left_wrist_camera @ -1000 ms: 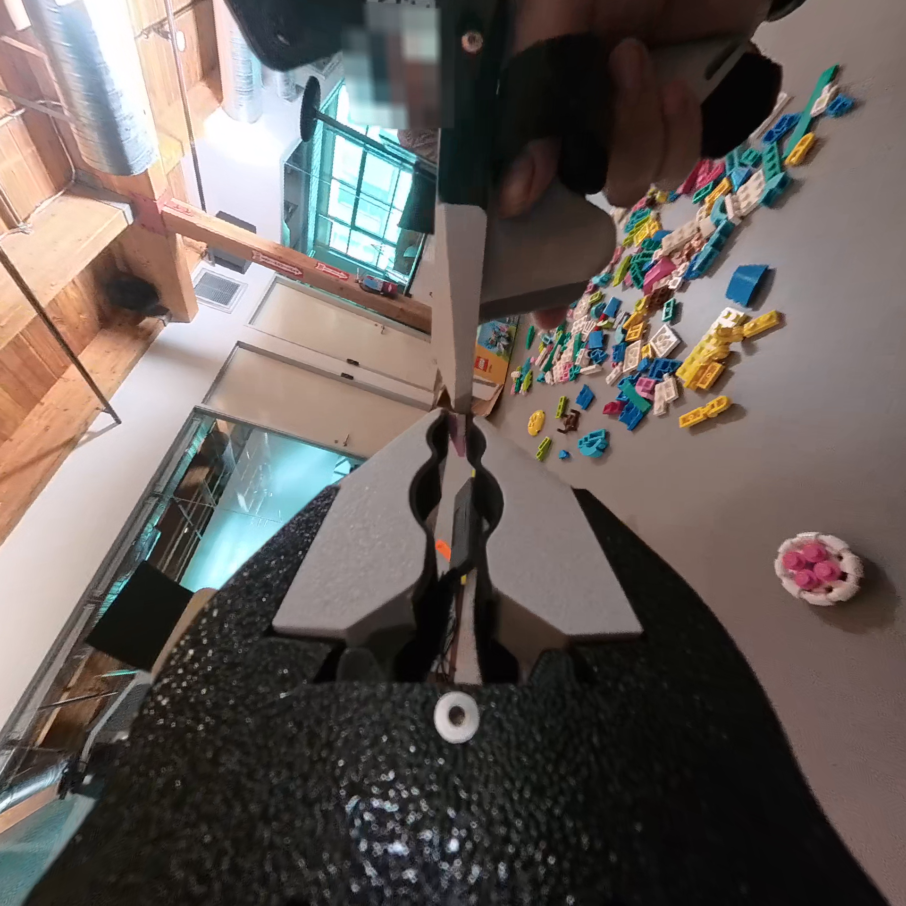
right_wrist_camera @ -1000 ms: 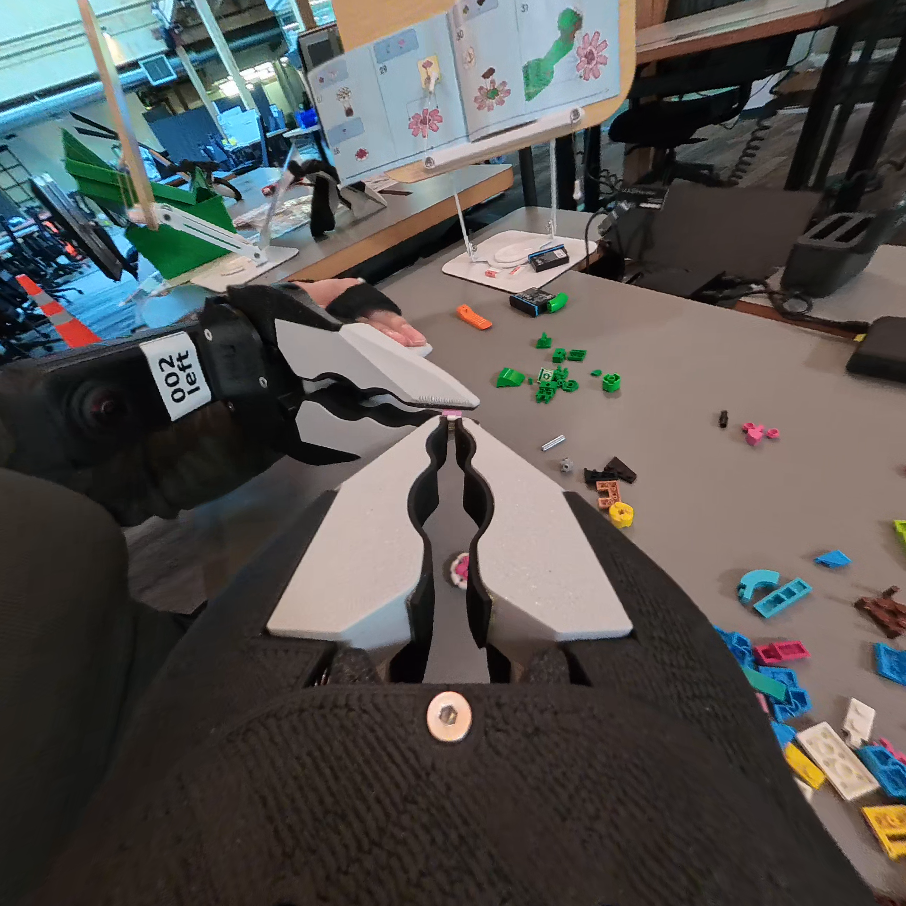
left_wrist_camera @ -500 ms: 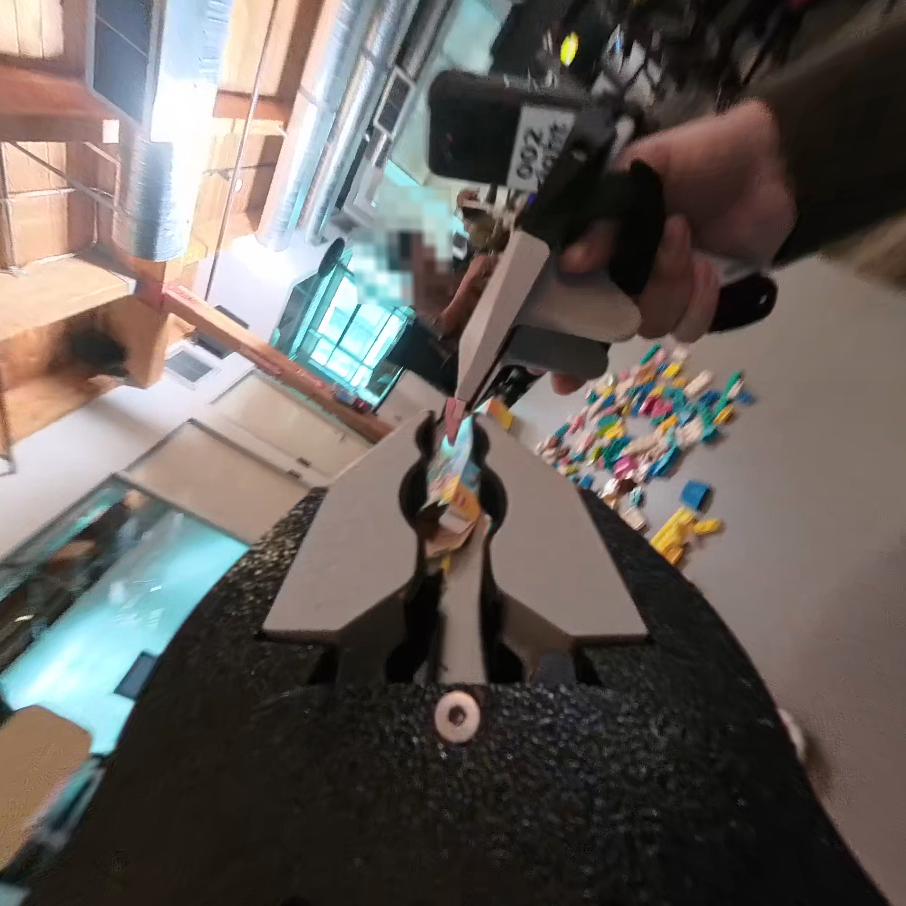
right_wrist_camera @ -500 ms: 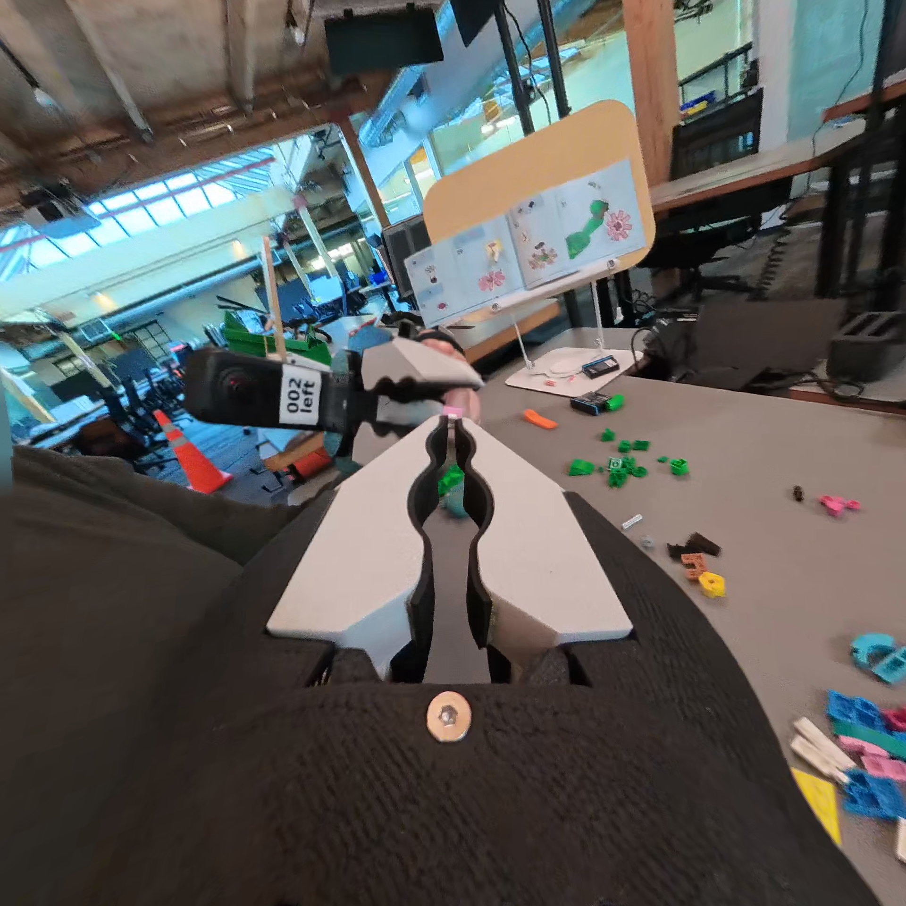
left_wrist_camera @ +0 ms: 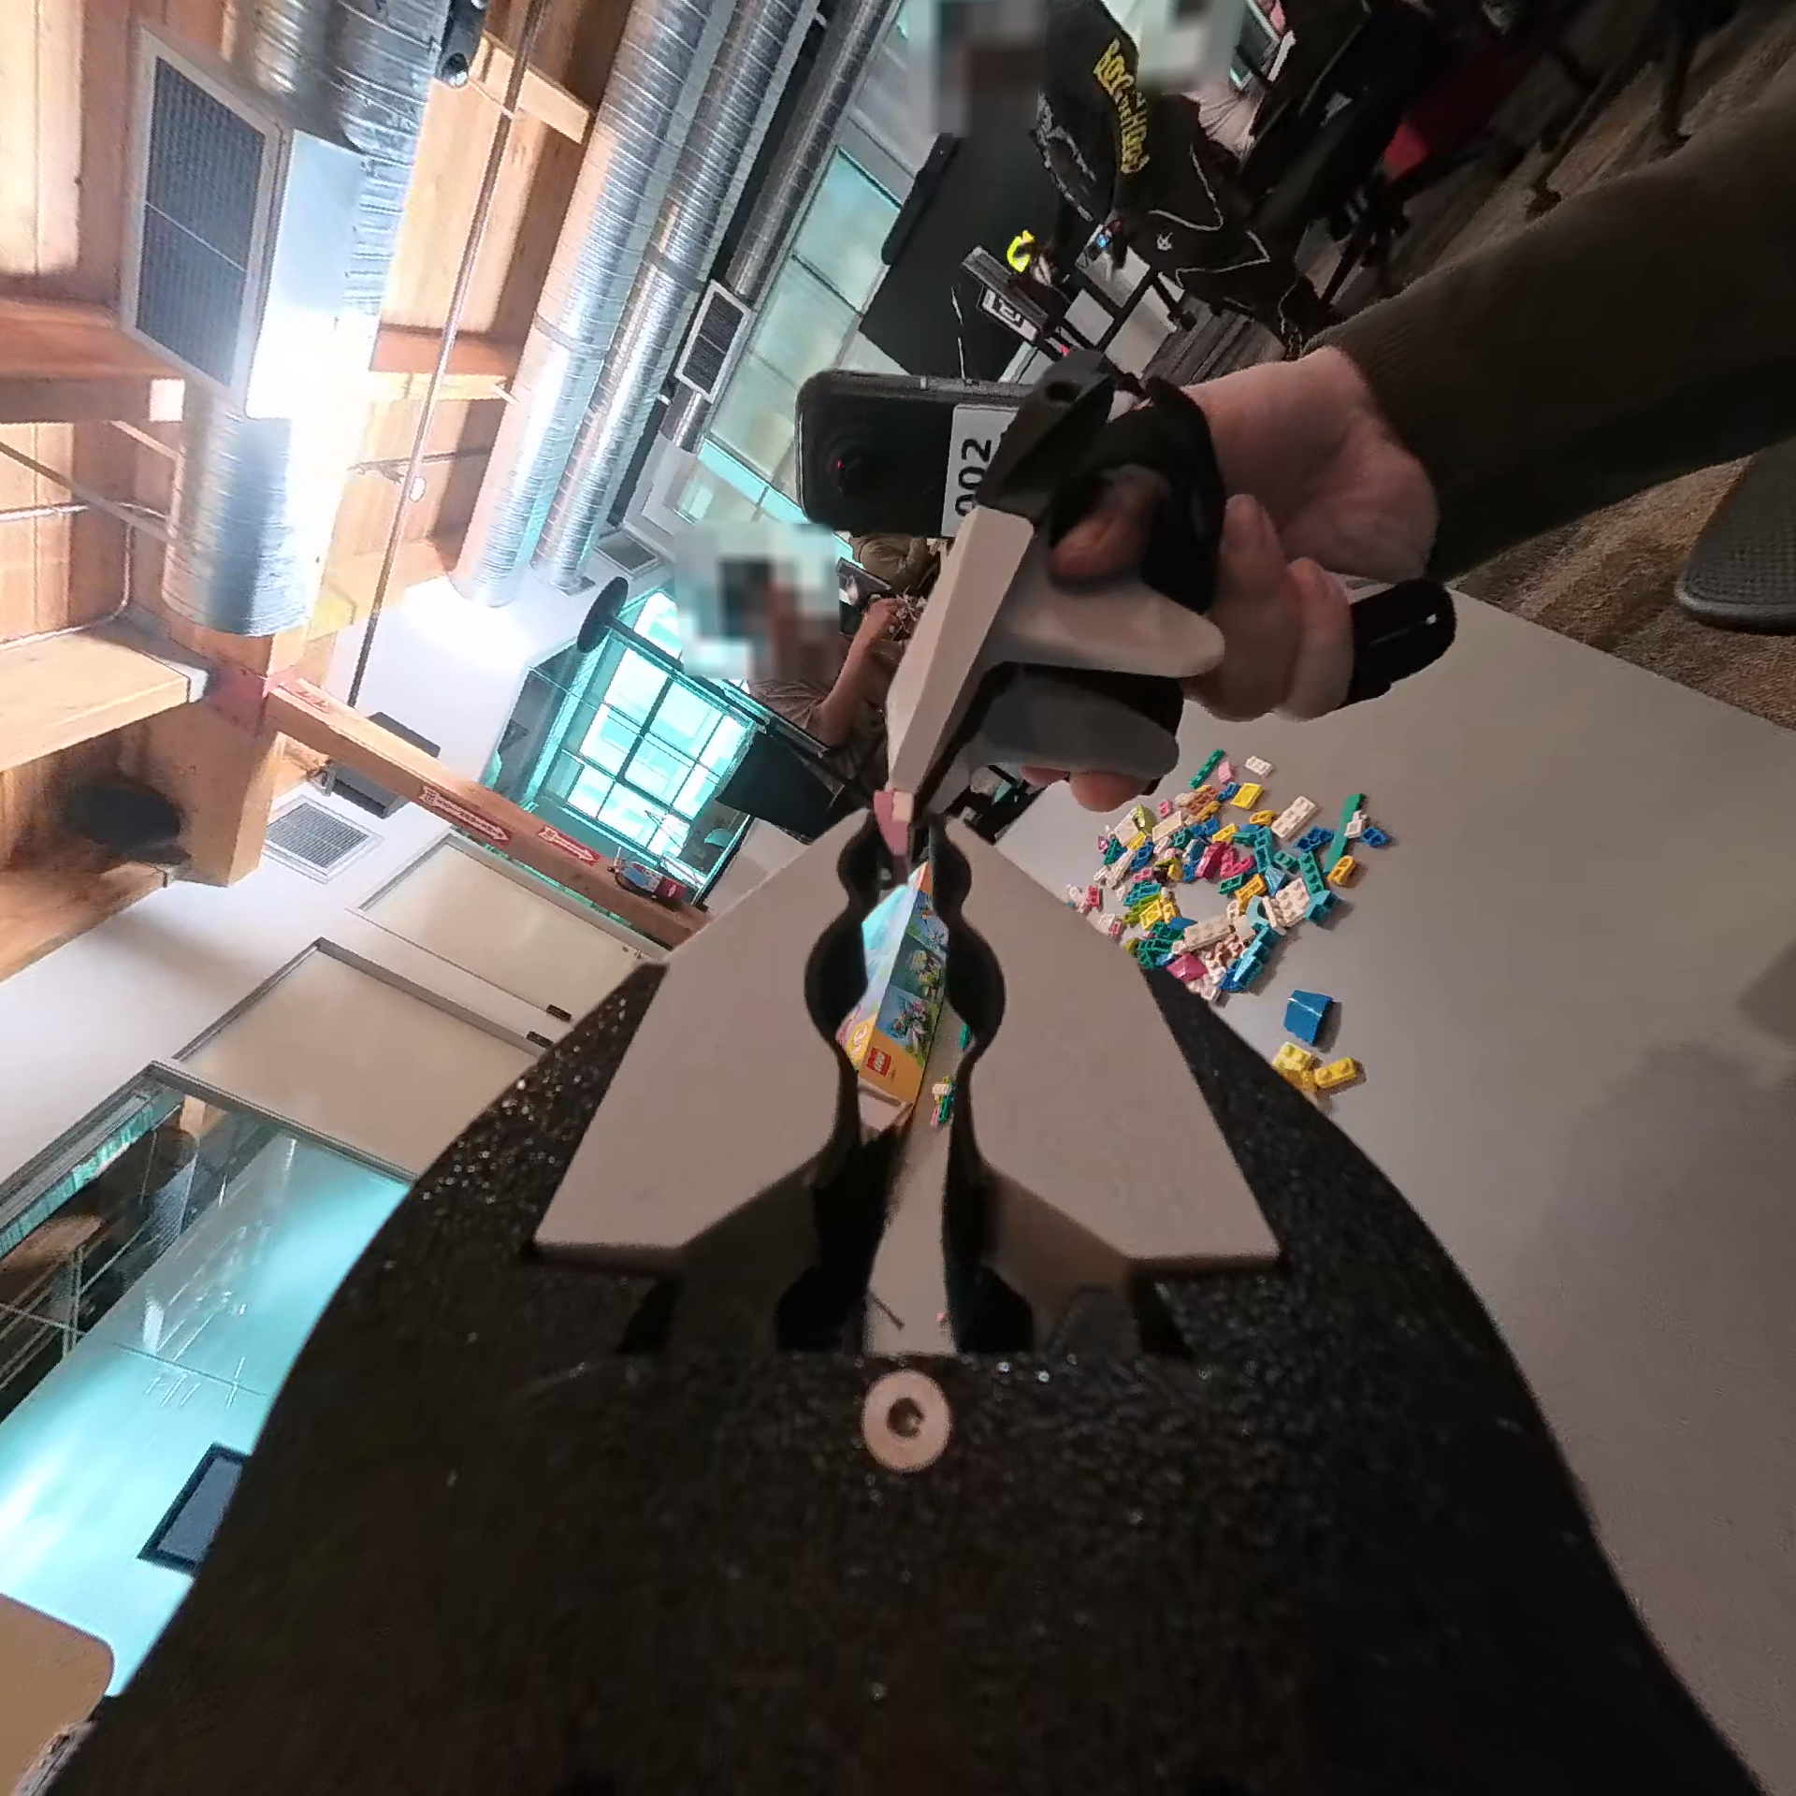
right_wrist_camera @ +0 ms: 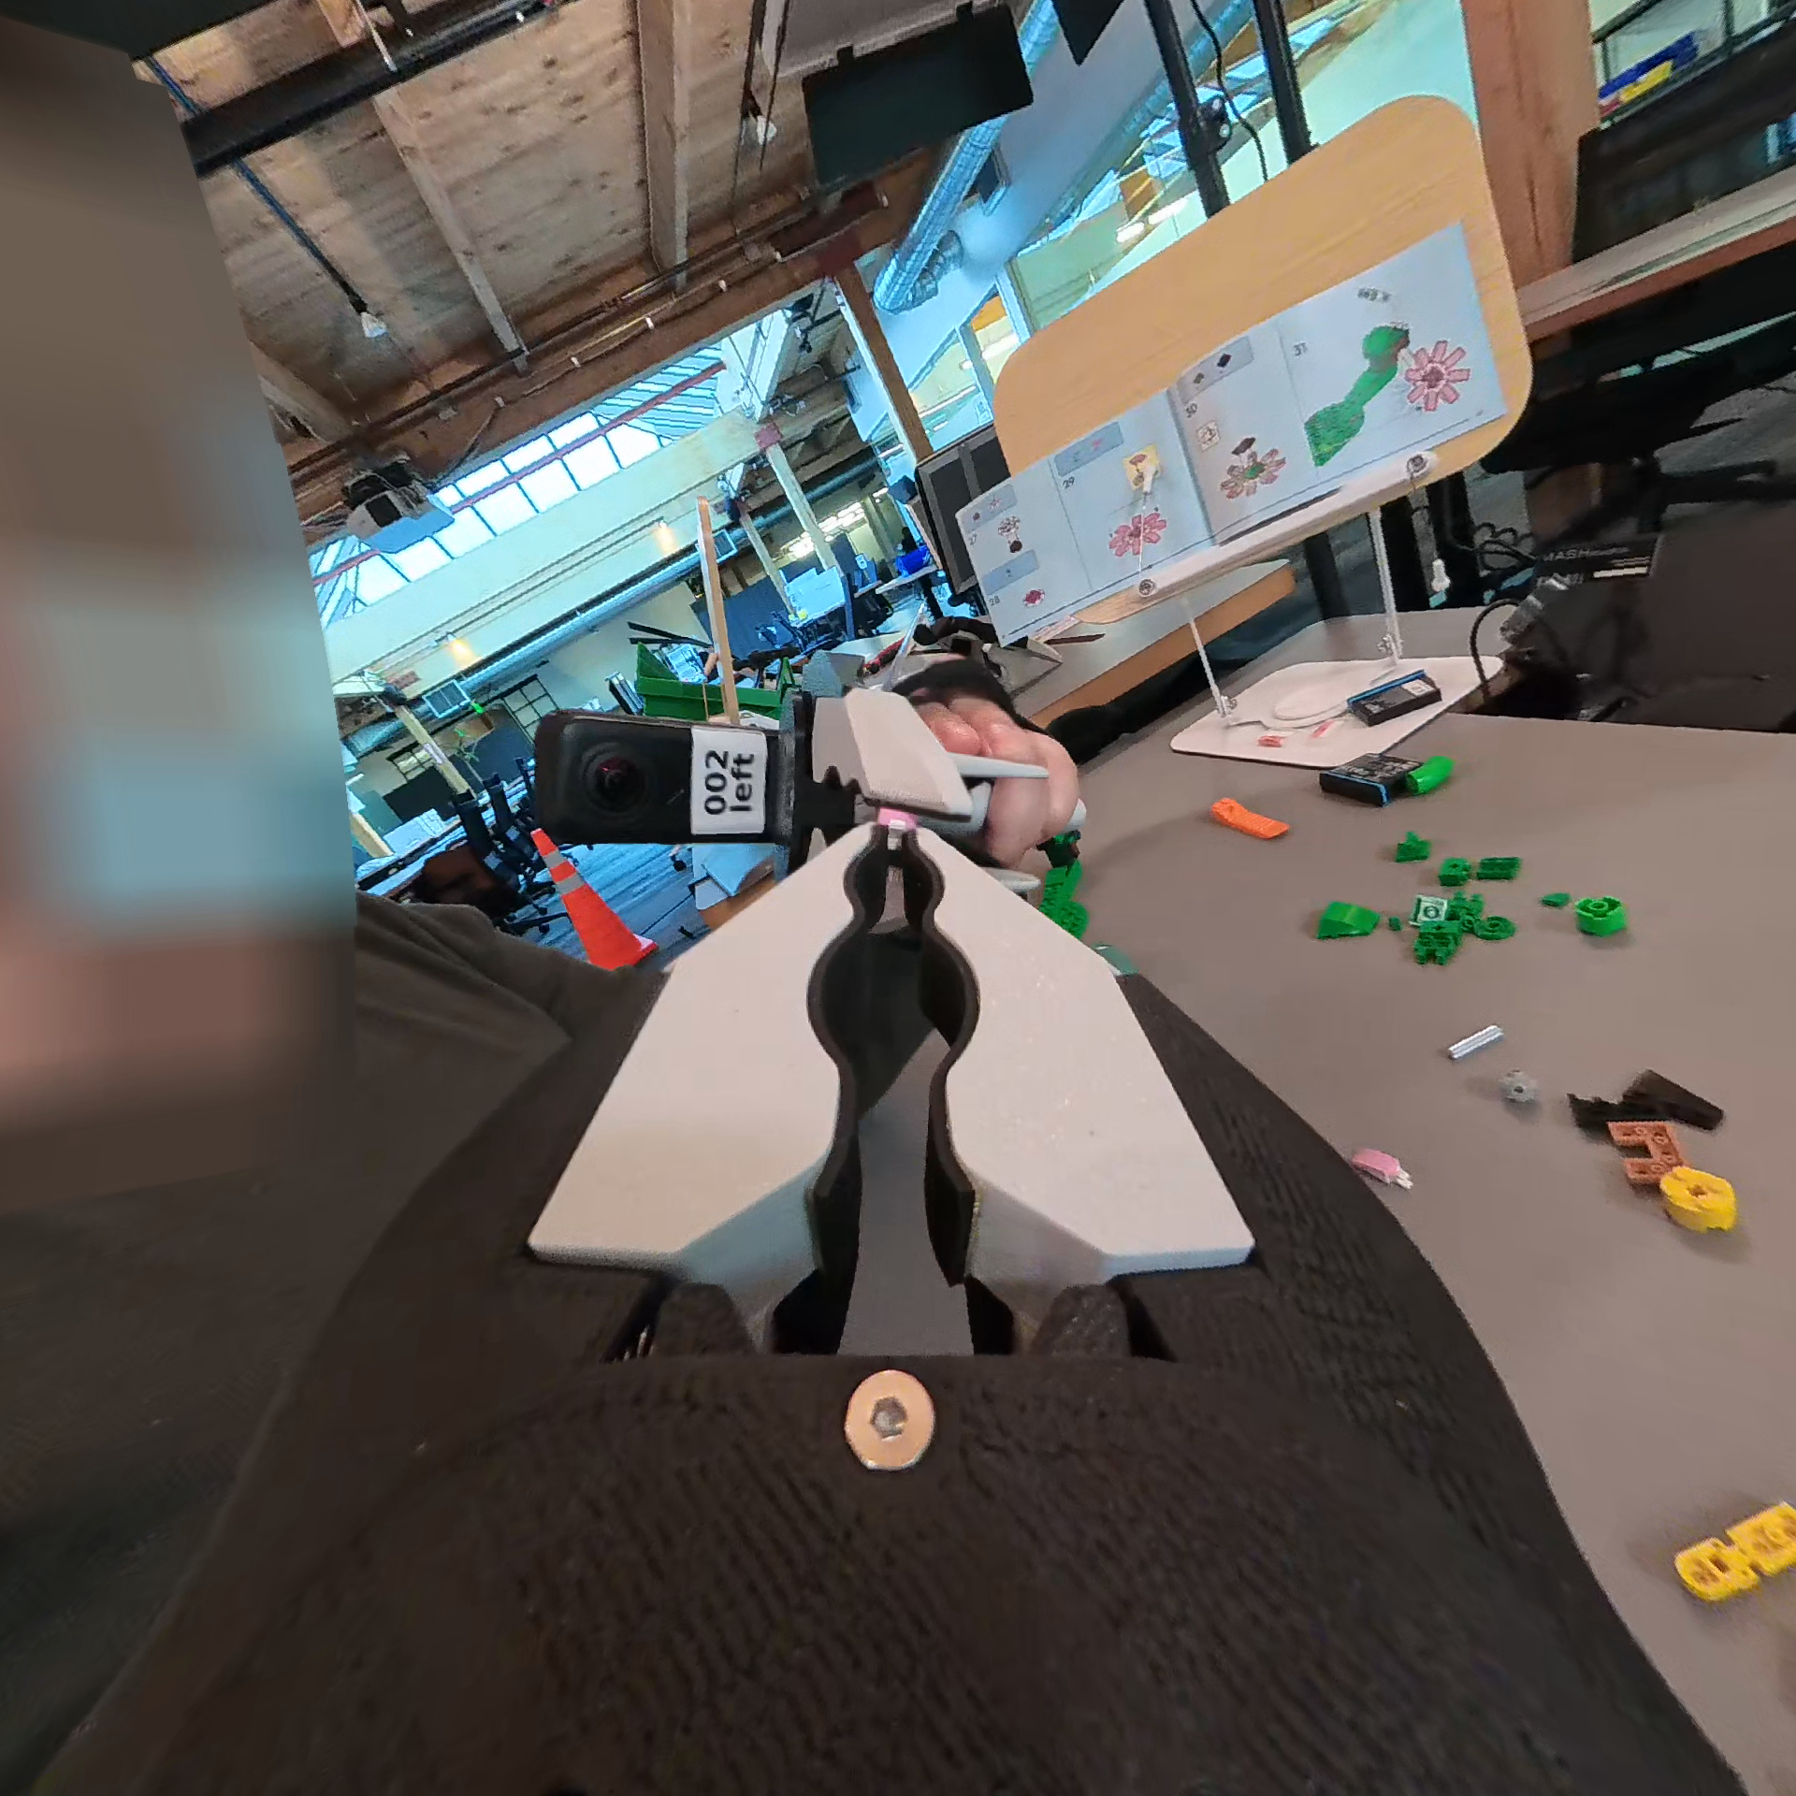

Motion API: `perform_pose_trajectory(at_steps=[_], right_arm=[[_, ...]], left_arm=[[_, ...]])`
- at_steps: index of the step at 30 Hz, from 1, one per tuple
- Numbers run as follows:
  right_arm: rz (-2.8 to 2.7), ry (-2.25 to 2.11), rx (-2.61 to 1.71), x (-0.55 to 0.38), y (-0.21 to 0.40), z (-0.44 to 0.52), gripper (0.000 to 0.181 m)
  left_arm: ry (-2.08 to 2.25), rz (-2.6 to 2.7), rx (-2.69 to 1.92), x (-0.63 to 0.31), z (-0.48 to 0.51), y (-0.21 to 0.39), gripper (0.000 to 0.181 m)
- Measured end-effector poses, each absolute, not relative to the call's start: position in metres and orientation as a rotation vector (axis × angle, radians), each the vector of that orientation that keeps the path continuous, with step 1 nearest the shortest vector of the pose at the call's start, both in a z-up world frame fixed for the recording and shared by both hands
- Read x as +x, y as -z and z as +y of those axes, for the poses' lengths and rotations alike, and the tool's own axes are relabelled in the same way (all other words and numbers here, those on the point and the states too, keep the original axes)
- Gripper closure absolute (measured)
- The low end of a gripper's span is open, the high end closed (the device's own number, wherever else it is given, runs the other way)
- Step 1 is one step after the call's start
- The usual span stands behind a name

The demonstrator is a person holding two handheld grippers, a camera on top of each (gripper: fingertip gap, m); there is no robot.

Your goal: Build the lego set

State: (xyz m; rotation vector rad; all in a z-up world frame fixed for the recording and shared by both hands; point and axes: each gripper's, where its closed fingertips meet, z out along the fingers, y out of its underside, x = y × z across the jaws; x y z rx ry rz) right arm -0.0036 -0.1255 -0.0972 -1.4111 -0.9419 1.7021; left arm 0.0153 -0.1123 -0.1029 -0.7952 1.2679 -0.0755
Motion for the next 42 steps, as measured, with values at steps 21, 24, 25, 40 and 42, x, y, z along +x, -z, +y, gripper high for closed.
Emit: perform_pose_trajectory(at_steps=[21,24,25,40,42], right_arm=[[-1.038,-1.321,-1.600,-0.014,0.151,-0.085,0.180],[-1.124,-1.090,-1.626,-0.015,0.192,-0.055,0.180],[-1.196,-1.031,-1.631,-0.019,0.211,-0.051,0.180],[-1.954,-0.909,-1.544,-0.085,0.337,-0.065,0.175],[-1.947,-0.885,-1.573,-0.083,0.336,-0.064,0.161]], left_arm=[[-0.152,1.352,-0.904,-0.003,-0.072,0.151,0.174],[-0.073,1.105,-1.103,-0.041,-0.047,0.154,0.139],[-0.036,0.967,-1.111,-0.058,-0.045,0.146,0.155],[-0.088,0.536,-1.128,-0.134,-0.056,0.157,0.173],[-0.075,0.506,-1.158,-0.139,-0.049,0.162,0.169]])
